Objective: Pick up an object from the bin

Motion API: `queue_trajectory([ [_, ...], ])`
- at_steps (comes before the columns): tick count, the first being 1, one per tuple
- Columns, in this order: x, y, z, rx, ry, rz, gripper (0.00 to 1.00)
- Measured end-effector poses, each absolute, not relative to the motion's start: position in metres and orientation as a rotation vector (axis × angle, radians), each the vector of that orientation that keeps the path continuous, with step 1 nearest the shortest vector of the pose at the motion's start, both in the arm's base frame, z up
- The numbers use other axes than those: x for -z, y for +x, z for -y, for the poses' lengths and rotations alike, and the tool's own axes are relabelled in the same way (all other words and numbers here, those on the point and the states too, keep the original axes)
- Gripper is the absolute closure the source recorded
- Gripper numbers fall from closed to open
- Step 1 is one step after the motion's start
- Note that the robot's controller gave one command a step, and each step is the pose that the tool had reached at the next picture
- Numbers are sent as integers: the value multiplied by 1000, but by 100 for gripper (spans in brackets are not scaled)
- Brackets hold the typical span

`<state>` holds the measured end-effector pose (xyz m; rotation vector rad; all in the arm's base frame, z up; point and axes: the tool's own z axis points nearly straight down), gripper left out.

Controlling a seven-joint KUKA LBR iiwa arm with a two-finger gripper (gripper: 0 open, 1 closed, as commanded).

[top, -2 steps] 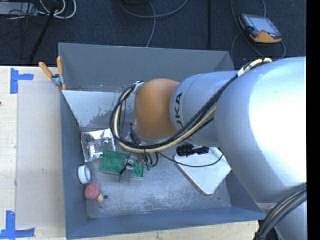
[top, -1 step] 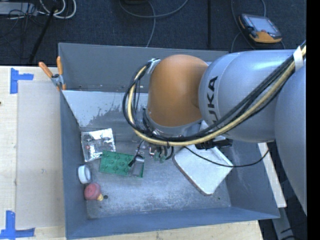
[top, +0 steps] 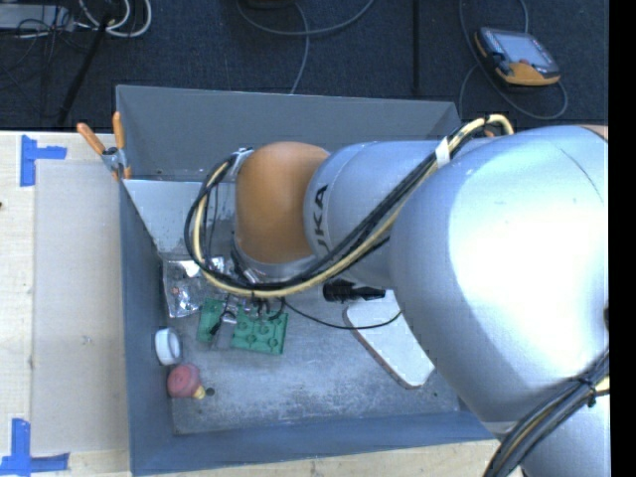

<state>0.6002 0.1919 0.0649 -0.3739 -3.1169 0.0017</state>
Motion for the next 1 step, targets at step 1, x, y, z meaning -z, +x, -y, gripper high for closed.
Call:
queue_trajectory([
  [1,-72,602,-192,3,-378,3120,100],
])
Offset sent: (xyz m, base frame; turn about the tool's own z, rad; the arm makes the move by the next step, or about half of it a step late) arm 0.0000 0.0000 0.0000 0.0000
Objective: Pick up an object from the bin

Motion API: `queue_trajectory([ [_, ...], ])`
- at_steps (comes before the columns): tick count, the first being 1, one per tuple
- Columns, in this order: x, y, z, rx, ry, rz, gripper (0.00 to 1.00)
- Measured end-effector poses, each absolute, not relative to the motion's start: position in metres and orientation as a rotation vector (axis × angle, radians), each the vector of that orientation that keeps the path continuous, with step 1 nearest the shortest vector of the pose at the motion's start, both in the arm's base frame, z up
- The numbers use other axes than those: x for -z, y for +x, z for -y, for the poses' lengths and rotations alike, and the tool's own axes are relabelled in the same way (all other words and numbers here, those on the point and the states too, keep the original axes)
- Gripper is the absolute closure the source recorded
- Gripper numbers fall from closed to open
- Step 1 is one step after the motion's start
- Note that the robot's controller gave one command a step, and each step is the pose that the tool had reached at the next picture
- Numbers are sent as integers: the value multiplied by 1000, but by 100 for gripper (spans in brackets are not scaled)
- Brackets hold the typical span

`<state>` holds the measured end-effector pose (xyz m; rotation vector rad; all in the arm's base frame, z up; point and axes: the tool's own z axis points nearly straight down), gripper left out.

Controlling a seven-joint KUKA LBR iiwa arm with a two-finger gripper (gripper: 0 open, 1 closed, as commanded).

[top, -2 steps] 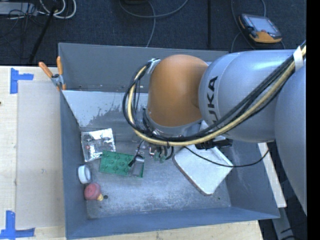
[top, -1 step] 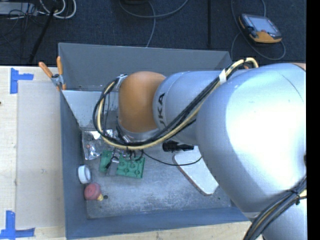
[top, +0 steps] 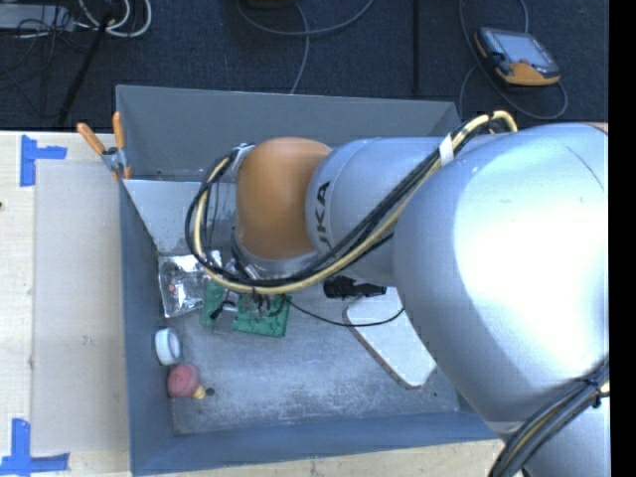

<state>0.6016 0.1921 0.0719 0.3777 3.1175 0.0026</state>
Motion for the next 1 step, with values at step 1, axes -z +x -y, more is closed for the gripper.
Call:
queue_trajectory([
  [1,-225,601,-194,-7,318,-3117,100],
])
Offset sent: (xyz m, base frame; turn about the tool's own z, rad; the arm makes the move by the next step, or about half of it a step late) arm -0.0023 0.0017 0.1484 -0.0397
